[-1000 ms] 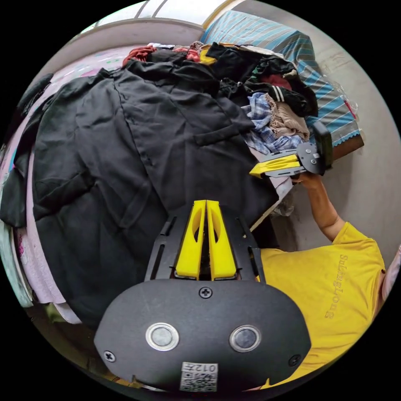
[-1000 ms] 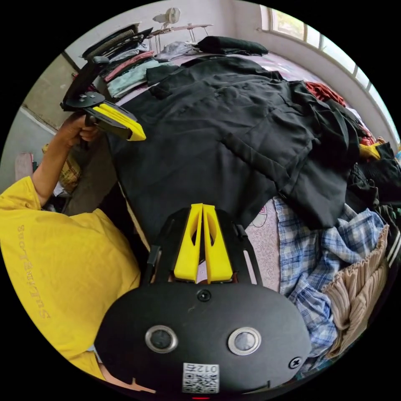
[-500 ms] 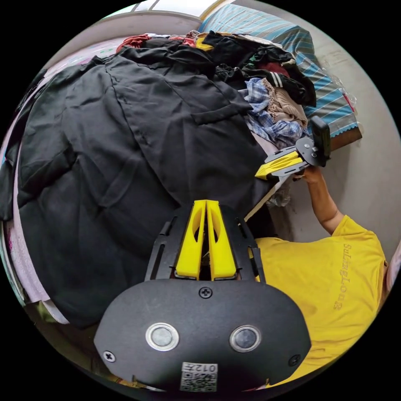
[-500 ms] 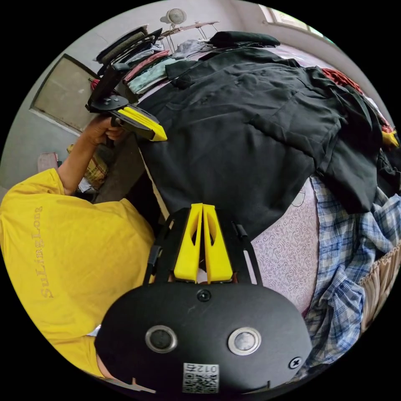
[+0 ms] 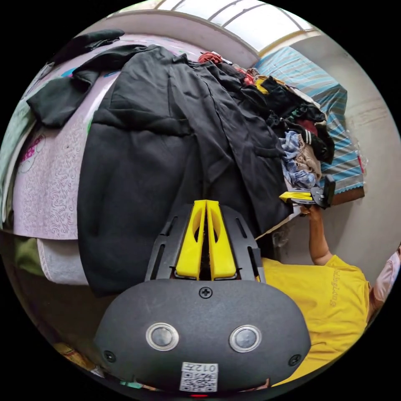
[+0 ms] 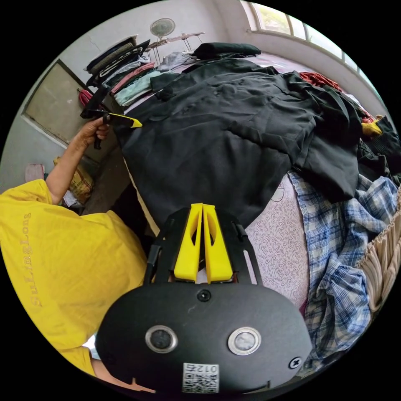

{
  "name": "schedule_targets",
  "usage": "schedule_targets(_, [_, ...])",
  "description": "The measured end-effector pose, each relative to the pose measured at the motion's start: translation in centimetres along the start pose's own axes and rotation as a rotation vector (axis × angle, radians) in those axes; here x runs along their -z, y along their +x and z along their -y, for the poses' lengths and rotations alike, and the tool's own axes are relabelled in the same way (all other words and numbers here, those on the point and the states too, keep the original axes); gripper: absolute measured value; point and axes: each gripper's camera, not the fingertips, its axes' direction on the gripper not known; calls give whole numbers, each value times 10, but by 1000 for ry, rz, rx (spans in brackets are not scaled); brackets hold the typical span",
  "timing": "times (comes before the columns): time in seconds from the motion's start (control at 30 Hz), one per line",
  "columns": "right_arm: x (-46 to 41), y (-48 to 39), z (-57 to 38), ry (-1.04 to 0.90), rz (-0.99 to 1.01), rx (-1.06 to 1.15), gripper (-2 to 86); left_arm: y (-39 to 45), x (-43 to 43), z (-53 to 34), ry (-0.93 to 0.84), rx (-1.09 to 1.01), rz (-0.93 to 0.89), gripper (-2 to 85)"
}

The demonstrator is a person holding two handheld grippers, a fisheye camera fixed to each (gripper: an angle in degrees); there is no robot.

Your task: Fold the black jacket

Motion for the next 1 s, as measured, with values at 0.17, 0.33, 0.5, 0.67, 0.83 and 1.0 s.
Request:
schedule_targets(0.17, [18,-5,13,38,-33,1,-1,9,32,18,121,-20,24,4])
schedule_targets(0.33, [34,13,44,109,-151,-96,0,-2,39,53,78,67,190,4])
schedule_targets(0.5, [23,33,49,43,-117,-149,-1,-8,24,58,-10,120,292,4])
schedule_targets(0.67, [36,34,41,61,-86,-162,-1,-5,23,49,64,159,174,4])
schedule_targets(0.83, [59,19,32,74,-176,-153,-1,47,31,53,166,131,231,4])
schedule_targets(1.0, [69,25,17,100,-124,-179,0,145,-4,85,166,-133,5,4])
